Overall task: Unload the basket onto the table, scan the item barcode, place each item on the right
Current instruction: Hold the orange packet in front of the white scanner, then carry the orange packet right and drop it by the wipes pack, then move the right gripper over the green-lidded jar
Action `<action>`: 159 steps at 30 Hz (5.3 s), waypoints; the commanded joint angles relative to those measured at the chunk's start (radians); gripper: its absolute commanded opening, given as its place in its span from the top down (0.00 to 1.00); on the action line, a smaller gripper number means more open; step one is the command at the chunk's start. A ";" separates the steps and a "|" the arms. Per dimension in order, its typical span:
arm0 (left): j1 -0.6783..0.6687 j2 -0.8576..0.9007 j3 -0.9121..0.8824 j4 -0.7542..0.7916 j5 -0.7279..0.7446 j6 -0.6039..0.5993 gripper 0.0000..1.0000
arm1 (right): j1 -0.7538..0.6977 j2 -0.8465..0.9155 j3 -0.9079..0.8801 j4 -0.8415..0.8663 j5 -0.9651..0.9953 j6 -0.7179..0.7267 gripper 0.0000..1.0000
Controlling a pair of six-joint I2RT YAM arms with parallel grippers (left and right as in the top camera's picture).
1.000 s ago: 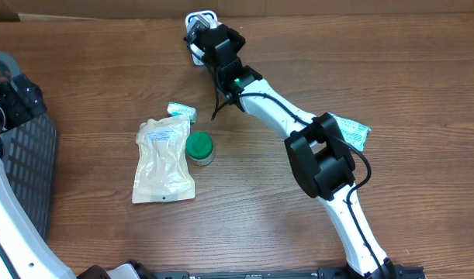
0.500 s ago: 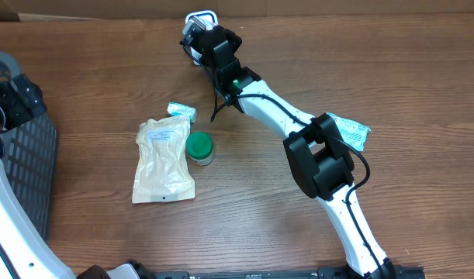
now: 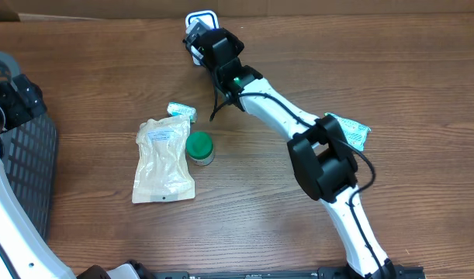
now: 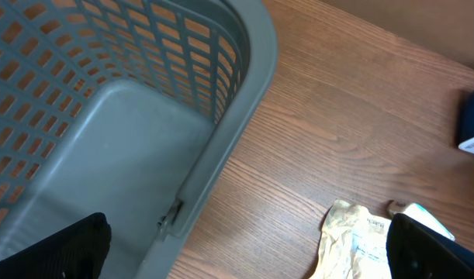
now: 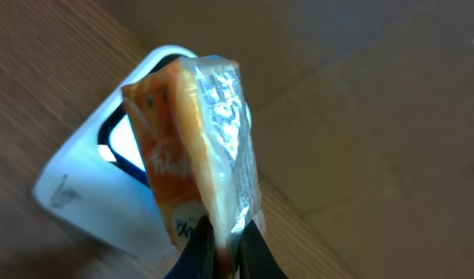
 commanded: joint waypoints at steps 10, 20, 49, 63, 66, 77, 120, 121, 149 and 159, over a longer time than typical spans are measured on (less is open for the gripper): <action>0.000 -0.008 0.021 0.004 -0.004 0.012 0.00 | -0.131 -0.545 0.016 -0.657 -0.316 0.607 0.96; 0.000 -0.008 0.021 0.004 -0.004 0.012 0.00 | -0.386 -0.593 -0.031 -1.202 -0.425 0.927 0.96; 0.000 -0.007 0.021 0.004 -0.004 0.012 0.00 | -0.762 -0.587 -0.713 -0.909 -0.592 0.934 0.63; 0.000 -0.007 0.021 0.004 -0.004 0.012 0.01 | -0.657 -0.588 -0.251 -1.213 -0.715 0.780 0.27; 0.000 -0.007 0.021 0.004 -0.004 0.012 0.01 | -0.565 -0.587 -0.251 -1.161 -0.748 0.780 0.27; 0.000 -0.007 0.021 0.004 -0.004 0.012 0.00 | -0.097 -0.583 -0.252 -0.866 -0.537 0.729 0.09; 0.000 -0.007 0.021 0.004 -0.004 0.012 0.01 | 0.228 -0.335 -0.335 -0.684 -0.534 0.699 0.11; 0.000 -0.007 0.021 0.004 -0.004 0.012 0.00 | 0.228 -0.335 -0.337 -0.683 -0.534 0.699 0.11; 0.000 -0.007 0.021 0.004 -0.004 0.012 0.00 | 0.127 -0.358 -0.261 -0.898 -0.500 0.613 0.44; 0.000 -0.007 0.021 0.004 -0.004 0.012 0.00 | 0.032 -0.399 -0.252 -1.077 -0.504 0.348 0.38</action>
